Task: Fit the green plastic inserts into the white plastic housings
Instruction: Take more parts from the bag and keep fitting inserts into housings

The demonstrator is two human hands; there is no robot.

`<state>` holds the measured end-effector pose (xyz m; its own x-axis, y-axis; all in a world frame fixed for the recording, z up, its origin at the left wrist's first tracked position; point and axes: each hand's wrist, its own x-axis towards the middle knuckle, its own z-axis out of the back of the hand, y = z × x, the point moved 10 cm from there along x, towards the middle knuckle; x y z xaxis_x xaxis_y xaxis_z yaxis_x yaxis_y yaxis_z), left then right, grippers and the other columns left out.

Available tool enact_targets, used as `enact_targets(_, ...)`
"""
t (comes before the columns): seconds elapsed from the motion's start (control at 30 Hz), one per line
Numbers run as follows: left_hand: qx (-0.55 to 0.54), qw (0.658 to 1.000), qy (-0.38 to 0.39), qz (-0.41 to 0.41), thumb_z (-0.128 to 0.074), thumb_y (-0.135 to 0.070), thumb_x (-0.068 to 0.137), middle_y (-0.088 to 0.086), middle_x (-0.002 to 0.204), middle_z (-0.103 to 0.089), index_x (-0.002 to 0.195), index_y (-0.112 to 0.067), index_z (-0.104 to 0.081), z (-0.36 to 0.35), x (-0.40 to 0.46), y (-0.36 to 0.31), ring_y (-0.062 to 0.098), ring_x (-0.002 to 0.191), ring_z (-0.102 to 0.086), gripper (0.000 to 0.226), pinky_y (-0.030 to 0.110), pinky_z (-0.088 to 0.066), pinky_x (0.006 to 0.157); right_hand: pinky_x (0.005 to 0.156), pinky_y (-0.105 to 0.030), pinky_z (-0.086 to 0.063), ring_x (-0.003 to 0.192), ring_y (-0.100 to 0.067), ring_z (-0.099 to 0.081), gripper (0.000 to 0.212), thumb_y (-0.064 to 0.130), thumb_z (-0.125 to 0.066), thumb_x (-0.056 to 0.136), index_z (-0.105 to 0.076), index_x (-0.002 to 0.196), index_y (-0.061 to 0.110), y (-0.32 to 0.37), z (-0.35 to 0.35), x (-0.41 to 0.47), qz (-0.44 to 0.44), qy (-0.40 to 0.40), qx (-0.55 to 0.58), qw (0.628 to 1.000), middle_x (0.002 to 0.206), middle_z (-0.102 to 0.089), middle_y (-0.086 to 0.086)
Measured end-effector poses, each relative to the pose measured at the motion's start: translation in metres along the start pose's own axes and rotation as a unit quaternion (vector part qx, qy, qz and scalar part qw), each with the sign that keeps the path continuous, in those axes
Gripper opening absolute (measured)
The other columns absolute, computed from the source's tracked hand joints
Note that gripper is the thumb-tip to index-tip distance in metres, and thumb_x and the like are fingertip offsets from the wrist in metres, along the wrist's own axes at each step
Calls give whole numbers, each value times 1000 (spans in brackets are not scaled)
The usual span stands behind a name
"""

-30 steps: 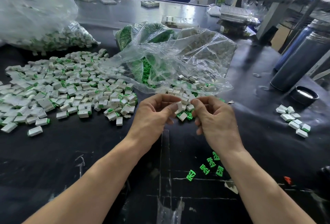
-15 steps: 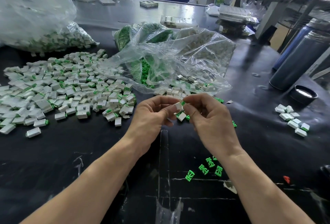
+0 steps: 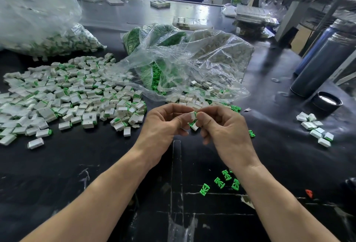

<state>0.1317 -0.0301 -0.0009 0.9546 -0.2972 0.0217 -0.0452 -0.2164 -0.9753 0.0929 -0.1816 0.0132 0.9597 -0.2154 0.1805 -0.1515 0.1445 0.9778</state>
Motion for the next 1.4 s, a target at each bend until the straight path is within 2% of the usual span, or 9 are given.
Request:
enact_targets(0.3, 80, 996, -9, -40, -76, 0, 87, 2, 78, -75, 89, -11, -76, 3, 0, -6, 11, 69, -66, 11, 25, -59, 65, 56, -28, -51, 63, -9, -64, 23, 13, -72, 97, -73, 85, 33, -4, -1, -2, 2, -2, -86, 996, 77, -74, -2)
enact_targets(0.43, 119, 991, -24, -60, -74, 9, 85, 8, 78, -76, 86, -7, -77, 6, -2, -12, 14, 64, -65, 16, 23, -58, 61, 66, -38, -56, 65, -7, -64, 17, 14, -73, 95, -72, 84, 27, 0, -3, -5, 13, -9, -143, 990, 74, -73, 4)
enact_targets(0.53, 146, 987, -22, -70, -71, 13, 85, 12, 77, -74, 87, -3, -77, 3, -3, -16, 16, 62, -65, 17, 24, -59, 61, 64, -29, -53, 61, -4, -62, 14, 14, -74, 94, -73, 85, 25, 9, -3, -7, 34, -12, -184, 982, 71, -71, 9)
enact_targets(0.73, 174, 981, -15, -81, -73, 13, 83, 9, 75, -74, 84, -6, -77, 1, -7, -22, 17, 61, -66, 19, 35, -61, 62, 62, -32, -50, 59, -8, -59, 15, 12, -74, 93, -72, 83, 23, 12, -2, -8, 45, -11, -200, 979, 65, -67, 9)
enact_targets(0.9, 211, 973, -3, -92, -73, 10, 84, 13, 76, -74, 85, -9, -79, -2, -6, -24, 34, 70, -70, 21, 48, -61, 69, 61, -26, -47, 60, -5, -59, 17, 14, -76, 93, -72, 80, 25, 13, -4, -9, 57, -6, -228, 972, 67, -67, 16)
enact_targets(1.03, 171, 982, -17, -80, -72, 11, 84, 11, 76, -75, 85, -7, -77, 2, -5, -19, 25, 65, -68, 19, 38, -62, 63, 62, -43, -59, 60, -11, -62, 20, 10, -73, 94, -74, 80, 25, 2, -3, -9, 10, -15, -137, 990, 70, -71, 3)
enact_targets(1.17, 103, 992, -28, -70, -72, 9, 87, -3, 72, -74, 85, -10, -75, 1, -2, -15, 6, 62, -65, 19, 20, -55, 59, 48, -26, -51, 54, -11, -59, 19, 10, -70, 97, -76, 81, 18, 3, -3, -6, -4, -25, -30, 999, 70, -72, -6)
enact_targets(1.3, 55, 996, -16, -67, -70, 4, 90, -9, 75, -73, 86, -14, -72, -5, -1, -14, 1, 71, -66, 18, 14, -51, 69, 35, -28, -38, 47, -18, -51, 42, 41, -53, 106, -71, 80, 13, -9, -7, -5, -54, -21, 79, 995, 72, -69, -12)
enact_targets(1.4, 33, 998, 1, -55, -70, 0, 92, -7, 78, -73, 89, -12, -70, -10, -3, -9, 5, 75, -68, 13, 14, -52, 71, 34, -25, -33, 44, -21, -48, 66, 65, -41, 96, -73, 79, 10, -24, -26, -8, -124, 21, 118, 985, 70, -66, -14)
